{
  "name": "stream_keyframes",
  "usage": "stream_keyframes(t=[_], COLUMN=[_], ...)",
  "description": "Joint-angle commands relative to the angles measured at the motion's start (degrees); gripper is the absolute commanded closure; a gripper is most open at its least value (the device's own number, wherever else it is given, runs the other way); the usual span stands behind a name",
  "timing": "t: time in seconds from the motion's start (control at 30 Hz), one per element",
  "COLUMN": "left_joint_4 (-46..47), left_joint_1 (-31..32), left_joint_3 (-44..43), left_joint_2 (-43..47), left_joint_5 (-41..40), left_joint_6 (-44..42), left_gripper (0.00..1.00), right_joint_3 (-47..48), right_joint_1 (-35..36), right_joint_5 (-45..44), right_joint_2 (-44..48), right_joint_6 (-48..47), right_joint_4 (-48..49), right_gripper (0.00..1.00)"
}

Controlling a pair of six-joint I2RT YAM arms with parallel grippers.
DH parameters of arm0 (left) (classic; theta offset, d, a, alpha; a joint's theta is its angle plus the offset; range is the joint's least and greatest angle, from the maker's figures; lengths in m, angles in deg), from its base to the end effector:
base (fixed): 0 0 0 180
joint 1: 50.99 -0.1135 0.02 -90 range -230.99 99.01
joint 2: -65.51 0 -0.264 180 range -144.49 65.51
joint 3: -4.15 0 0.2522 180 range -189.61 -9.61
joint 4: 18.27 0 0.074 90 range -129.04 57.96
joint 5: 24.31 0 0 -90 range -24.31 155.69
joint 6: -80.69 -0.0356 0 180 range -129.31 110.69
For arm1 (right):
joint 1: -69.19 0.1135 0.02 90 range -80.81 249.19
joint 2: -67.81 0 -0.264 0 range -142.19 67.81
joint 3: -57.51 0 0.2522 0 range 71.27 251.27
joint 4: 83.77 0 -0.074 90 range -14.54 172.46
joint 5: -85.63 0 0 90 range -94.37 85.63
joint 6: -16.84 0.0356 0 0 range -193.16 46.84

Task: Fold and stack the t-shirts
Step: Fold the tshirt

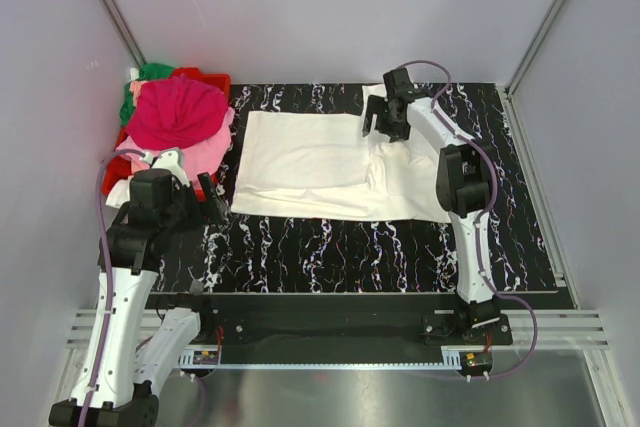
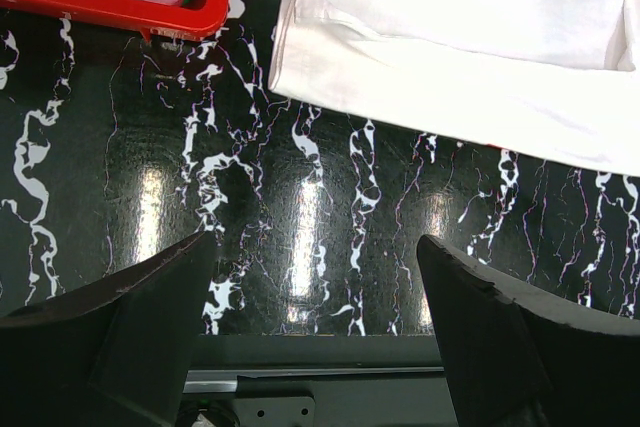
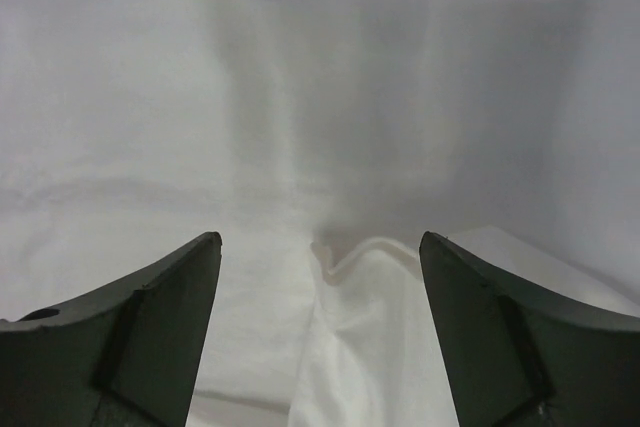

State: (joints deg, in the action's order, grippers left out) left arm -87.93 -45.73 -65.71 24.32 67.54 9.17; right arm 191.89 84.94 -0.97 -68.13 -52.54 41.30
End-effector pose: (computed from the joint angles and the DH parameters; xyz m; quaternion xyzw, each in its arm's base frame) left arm 0.1247 -0.0126 0.3365 -0.0981 0.9045 -0.0997 0.4028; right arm 0.5021 0.1438 0.1989 0.0321 0.9566 0.1169 0.2649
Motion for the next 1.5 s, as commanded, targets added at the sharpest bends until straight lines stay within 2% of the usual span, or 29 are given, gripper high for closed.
stream_keyframes(t=[0.0,0.1,0.27,0.5,0.7,0.73,0.93,1.03,1.07,1.13,1.17,1.47], left_joint_4=[2.0,2.0,2.3,2.2,2.4,2.4,2.4,2.4,2.2,2.3,2.4,2.6], left_joint_1=[-0.2,-0.2,-0.2,-0.2,-0.2,-0.2,-0.2,-0.2,-0.2,-0.2,-0.2,-0.2], left_joint_3=[-0.2,-0.3,-0.2,-0.2,-0.2,-0.2,-0.2,-0.2,-0.2,-0.2,-0.2,0.0], left_joint_2=[0.8,1.0,2.0,2.0,2.0,2.0,1.9,1.9,1.8,1.7,1.6,1.6], left_joint_5=[-0.9,-1.1,-1.4,-1.4,-1.3,-1.4,-1.3,-1.5,-1.5,-1.5,-1.4,-1.6], left_joint_6=[0.2,0.3,0.6,0.6,0.6,0.6,0.6,0.6,0.6,0.7,0.7,0.8], left_gripper=[0.12,0.12,0.12,0.12,0.12,0.12,0.12,0.12,0.12,0.12,0.12,0.12], right_joint_3=[-6.0,-11.9,-18.4,-21.7,-24.5,-24.6,-23.1,-21.6,-21.2,-20.3,-19.9,-19.3], right_joint_1=[-0.4,-1.2,-2.4,-2.8,-4.1,-4.3,-4.4,-4.4,-4.4,-4.4,-4.4,-4.5], right_joint_5=[-7.3,-12.3,-14.4,-14.6,-13.5,-13.3,-13.0,-12.8,-12.9,-12.4,-12.3,-12.6], right_joint_2=[7.4,11.9,15.4,16.9,18.2,18.0,15.9,14.6,14.1,13.1,12.8,12.3], right_joint_6=[-1.9,-1.8,-1.8,-2.1,-1.8,-1.9,-2.9,-3.4,-3.6,-4.0,-4.1,-5.3], right_joint_4=[1.7,2.7,4.3,6.6,8.6,8.5,7.6,7.2,6.9,6.5,6.1,5.9], right_gripper=[0.12,0.13,0.16,0.17,0.35,0.41,0.49,0.61,0.68,0.74,0.81,0.97])
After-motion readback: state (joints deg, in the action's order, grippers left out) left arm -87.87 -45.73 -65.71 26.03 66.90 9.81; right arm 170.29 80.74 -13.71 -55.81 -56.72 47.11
